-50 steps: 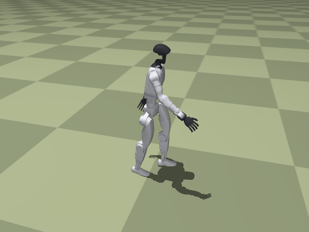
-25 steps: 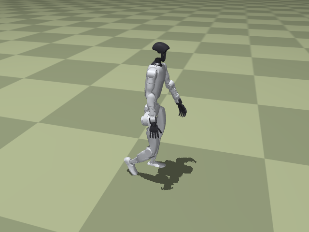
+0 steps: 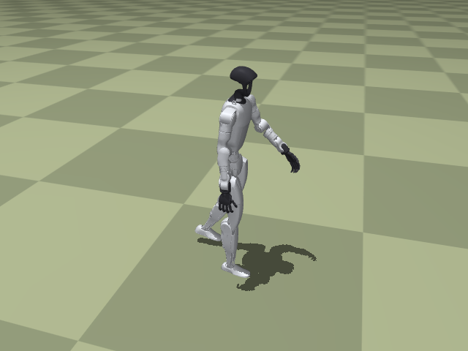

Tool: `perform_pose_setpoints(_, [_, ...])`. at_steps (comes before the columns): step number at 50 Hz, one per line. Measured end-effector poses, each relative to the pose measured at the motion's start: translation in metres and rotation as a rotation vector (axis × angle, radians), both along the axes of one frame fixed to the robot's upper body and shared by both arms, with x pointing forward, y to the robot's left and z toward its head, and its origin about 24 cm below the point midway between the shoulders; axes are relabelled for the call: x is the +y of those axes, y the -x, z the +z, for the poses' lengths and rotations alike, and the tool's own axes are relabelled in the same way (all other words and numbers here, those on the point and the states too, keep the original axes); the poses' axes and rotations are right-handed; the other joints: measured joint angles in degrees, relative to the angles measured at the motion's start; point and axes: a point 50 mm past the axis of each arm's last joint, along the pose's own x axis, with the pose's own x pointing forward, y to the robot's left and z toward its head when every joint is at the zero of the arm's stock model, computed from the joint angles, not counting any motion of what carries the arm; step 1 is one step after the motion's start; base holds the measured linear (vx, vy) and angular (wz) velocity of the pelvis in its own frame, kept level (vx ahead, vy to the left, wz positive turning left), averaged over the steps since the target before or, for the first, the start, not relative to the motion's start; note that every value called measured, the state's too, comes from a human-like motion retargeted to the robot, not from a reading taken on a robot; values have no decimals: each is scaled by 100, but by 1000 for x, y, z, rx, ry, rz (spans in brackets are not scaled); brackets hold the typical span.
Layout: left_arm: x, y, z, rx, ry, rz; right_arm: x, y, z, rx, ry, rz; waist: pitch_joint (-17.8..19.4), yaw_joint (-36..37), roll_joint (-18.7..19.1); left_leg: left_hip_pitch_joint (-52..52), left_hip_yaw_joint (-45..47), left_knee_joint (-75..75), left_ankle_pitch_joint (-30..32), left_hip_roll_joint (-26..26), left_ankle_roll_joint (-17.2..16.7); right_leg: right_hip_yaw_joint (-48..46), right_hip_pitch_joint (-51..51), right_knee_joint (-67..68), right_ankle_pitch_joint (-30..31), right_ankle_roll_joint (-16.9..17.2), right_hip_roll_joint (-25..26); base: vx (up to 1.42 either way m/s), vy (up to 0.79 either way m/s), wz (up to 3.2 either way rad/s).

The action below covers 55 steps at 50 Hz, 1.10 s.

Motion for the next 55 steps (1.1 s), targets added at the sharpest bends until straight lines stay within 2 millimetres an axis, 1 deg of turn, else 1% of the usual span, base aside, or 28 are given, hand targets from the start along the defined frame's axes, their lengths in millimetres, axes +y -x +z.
perform_pose_setpoints(2, [5,38,-36,154,-9,8,-4,-18,5,-38,32,43,-32,64,-72,-395,177,936,331,-57,153,38,152,59,-146,-44,-105,55,-20,-10])
perform_pose_setpoints(4, [11,82,-68,315,-12,39,-7,-38,13,-77,75,102,-76,119,-112,-977,455,2065,646,-10,302,60,243,156,-289,-115,-180,52,-17,-2])
perform_pose_setpoints(6, [18,130,-95,478,-14,88,-11,-60,22,-119,125,174,-99,195,-104,-1576,780,3098,854,159,454,85,293,294,-431,-208,-192,49,-14,-7])
perform_pose_setpoints(8, [24,181,-114,647,-19,141,-14,-83,32,-158,174,251,-79,330,-86,-2057,1085,3816,858,354,601,149,341,458,-558,-299,-168,48,-11,-28])
perform_pose_setpoints(10, [31,232,-126,820,-28,184,-15,-105,44,-195,215,325,-30,523,-92,-2411,1309,4150,664,460,705,252,404,607,-657,-354,-148,47,-8,-50])
perform_pose_setpoints(12, [37,278,-130,979,-38,208,-15,-126,56,-239,245,383,26,760,-138,-2667,1429,4029,410,427,727,381,485,691,-705,-339,-154,46,-4,-66])
perform_pose_setpoints(13, [41,299,-130,1049,-42,217,-14,-136,62,-265,258,404,52,885,-169,-2770,1469,3831,312,387,718,449,530,707,-716,-311,-164,45,-2,-71])
perform_pose_setpoints(15, [47,334,-126,1157,-47,237,-12,-155,76,-329,280,428,104,1142,-233,-2914,1538,3165,230,313,681,585,621,701,-719,-229,-184,45,1,-72])
perform_pose_setpoints(17, [53,358,-122,1208,-45,274,-10,-173,90,-411,294,430,163,1399,-268,-2927,1613,2094,318,302,624,718,720,657,-714,-126,-170,45,4,-71])
perform_pose_setpoints(19, [59,372,-119,1209,-34,334,-7,-189,105,-504,302,421,235,1645,-234,-2823,1681,782,485,381,517,841,856,600,-724,-20,-81,47,8,-70])
perform_pose_setpoints(22, [64,381,-116,1153,-2,442,0,-206,125,-646,295,405,354,1931,-72,-2615,1759,-1015,703,644,196,966,1192,485,-789,123,162,52,13,-56])
perform_pose_setpoints(24, [66,380,-116,1110,23,499,5,-211,132,-713,277,406,393,2024,4,-2556,1836,-1737,795,807,-48,994,1445,411,-837,186,276,56,17,-31])
perform_pose_setpoints(26, [66,376,-116,1077,44,535,10,-211,133,-743,252,417,367,2061,2,-2537,1965,-2097,908,905,-214,1005,1628,390,-858,204,320,58,18,-15])
perform_pose_setpoints(28, [66,367,-118,1051,59,549,14,-206,128,-733,226,432,283,2069,-50,-2502,2135,-2166,1055,963,-282,1022,1728,463,-827,167,328,60,20,-6])
perform_pose_setpoints(30, [65,353,-120,1028,65,538,18,-196,116,-692,197,441,164,2053,-104,-2367,2296,-2166,1225,992,-286,1047,1765,661,-711,91,338,62,23,-2])
perform_pose_setpoints(32, [63,332,-123,995,63,496,21,-180,98,-627,167,437,45,2007,-134,-2157,2372,-2109,1213,1009,-268,1046,1740,1056,-429,20,358,65,26,5])
perform_pose_setpoints(34, [61,305,-124,947,50,428,22,-158,78,-546,138,425,-66,1942,-133,-1940,2351,-1970,976,1045,-243,996,1601,1710,26,-38,391,66,29,13])
perform_pose_setpoints(36, [59,271,-124,880,22,343,22,-131,57,-452,113,406,-188,1863,-109,-1735,2268,-1838,671,1090,-210,873,1256,2673,574,-84,411,64,29,21])
perform_pose_setpoints(38, [56,230,-120,790,-21,259,21,-101,39,-352,98,379,-304,1760,-96,-1577,2157,-1723,412,1105,-185,659,746,3770,1082,-123,351,59,28,34])
perform_pose_setpoints(40, [52,184,-110,676,-72,186,17,-73,24,-253,92,347,-390,1625,-94,-1456,2037,-1622,225,1080,-192,423,194,4750,1329,-185,226,54,25,48])
perform_pose_setpoints(42, [46,134,-94,546,-119,127,12,-47,14,-162,88,316,-428,1446,-78,-1342,1892,-1535,82,1041,-242,272,-272,5345,1050,-272,172,51,21,66])
perform_pose_setpoints(44, [37,87,-71,408,-149,79,8,-23,6,-81,79,287,-435,1238,-51,-1220,1730,-1460,-52,994,-292,115,-622,5533,584,-365,147,50,17,79])
perform_pose_setpoints(46, [26,43,-44,270,-158,42,3,-2,1,-10,66,259,-416,1018,-24,-1085,1563,-1398,-186,933,-320,-169,-850,5360,197,-489,47,49,14,83])
perform_pose_setpoints(48, [14,6,-14,134,-152,11,-1,15,-2,48,53,223,-380,793,2,-938,1398,-1347,-318,871,-337,-537,-965,4868,-123,-614,-70,49,10,83])
perform_pose_setpoints(50, [3,-24,17,4,-135,-15,-4,29,-4,90,42,177,-339,563,16,-791,1229,-1306,-444,804,-354,-822,-1002,4068,-351,-664,-86,50,5,85])
perform_pose_setpoints(52, [-7,-46,47,-118,-102,-35,-7,39,-5,115,35,121,-297,340,-19,-646,1056,-1273,-567,689,-367,-892,-973,2945,-335,-592,-12,50,1,86])
perform_pose_setpoints(55, [-20,-68,86,-278,-31,-48,-8,49,-6,139,31,43,-203,37,-181,-391,786,-1227,-766,407,-359,-691,-843,1020,129,-288,37,53,-4,83])
